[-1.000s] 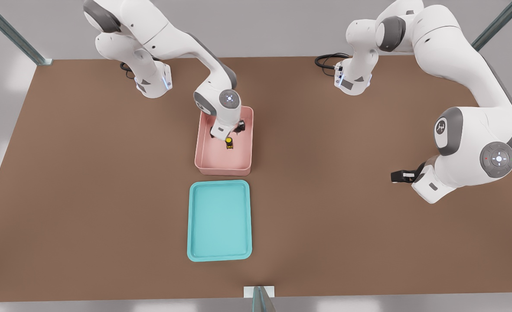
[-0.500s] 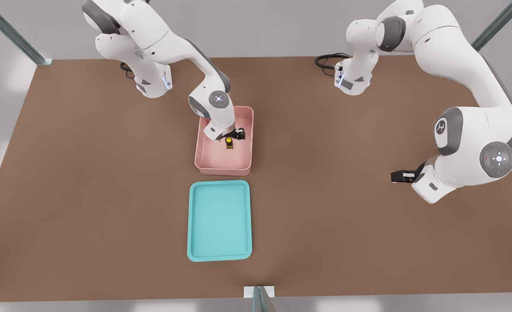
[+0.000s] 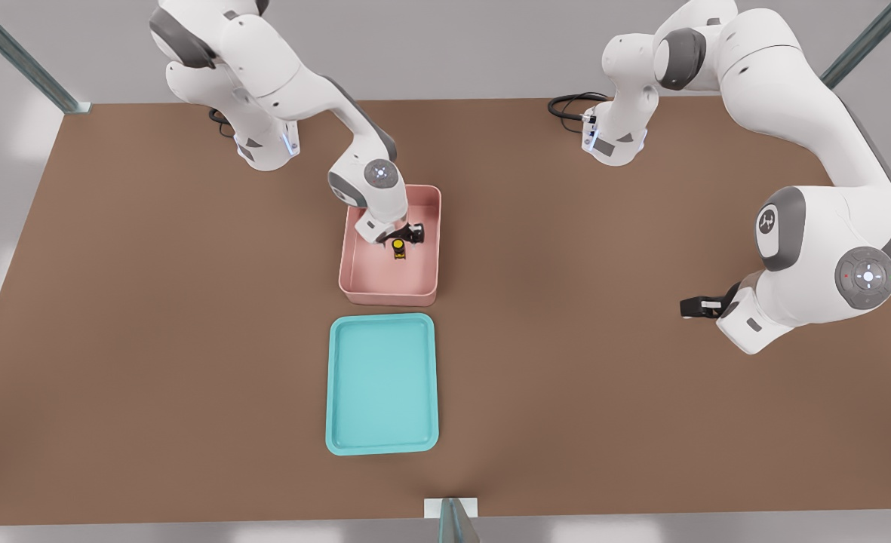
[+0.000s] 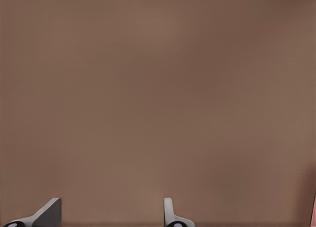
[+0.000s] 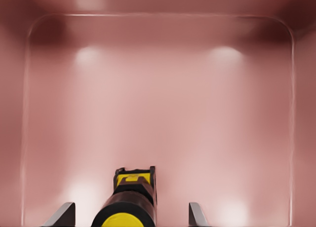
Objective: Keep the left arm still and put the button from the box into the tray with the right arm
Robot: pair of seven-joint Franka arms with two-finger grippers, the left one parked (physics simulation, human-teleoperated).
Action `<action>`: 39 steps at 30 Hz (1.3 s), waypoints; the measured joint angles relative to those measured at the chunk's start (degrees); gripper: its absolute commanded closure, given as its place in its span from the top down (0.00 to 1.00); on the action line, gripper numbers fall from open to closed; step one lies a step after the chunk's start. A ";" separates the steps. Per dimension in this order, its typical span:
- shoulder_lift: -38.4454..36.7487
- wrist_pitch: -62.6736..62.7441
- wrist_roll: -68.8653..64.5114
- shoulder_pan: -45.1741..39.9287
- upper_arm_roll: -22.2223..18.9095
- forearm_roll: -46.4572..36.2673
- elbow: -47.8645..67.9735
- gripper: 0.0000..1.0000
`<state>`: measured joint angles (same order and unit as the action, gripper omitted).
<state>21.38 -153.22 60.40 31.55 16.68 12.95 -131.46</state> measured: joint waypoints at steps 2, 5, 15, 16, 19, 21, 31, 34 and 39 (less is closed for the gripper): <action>0.09 -0.44 0.40 -0.07 -0.11 0.08 0.03 0.89; 0.19 -0.97 0.91 -0.14 -0.23 0.13 0.04 0.70; -0.52 -0.38 1.60 -0.67 -1.16 -0.04 1.69 0.40; -0.91 0.79 1.51 -0.78 -1.18 -0.20 2.55 0.40; -2.47 7.69 0.25 -0.70 -0.72 -4.73 9.86 0.40; -2.62 13.62 -1.40 -0.51 -2.78 -7.75 17.65 0.40; 21.38 27.50 -14.57 -1.68 -16.28 -16.67 56.03 0.40; 27.59 26.28 -18.51 -3.59 -16.24 -17.88 60.95 0.63; 28.81 25.59 -23.60 -4.22 -16.36 -18.29 61.84 1.00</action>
<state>50.19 -127.63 36.80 27.33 0.32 -5.34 -69.61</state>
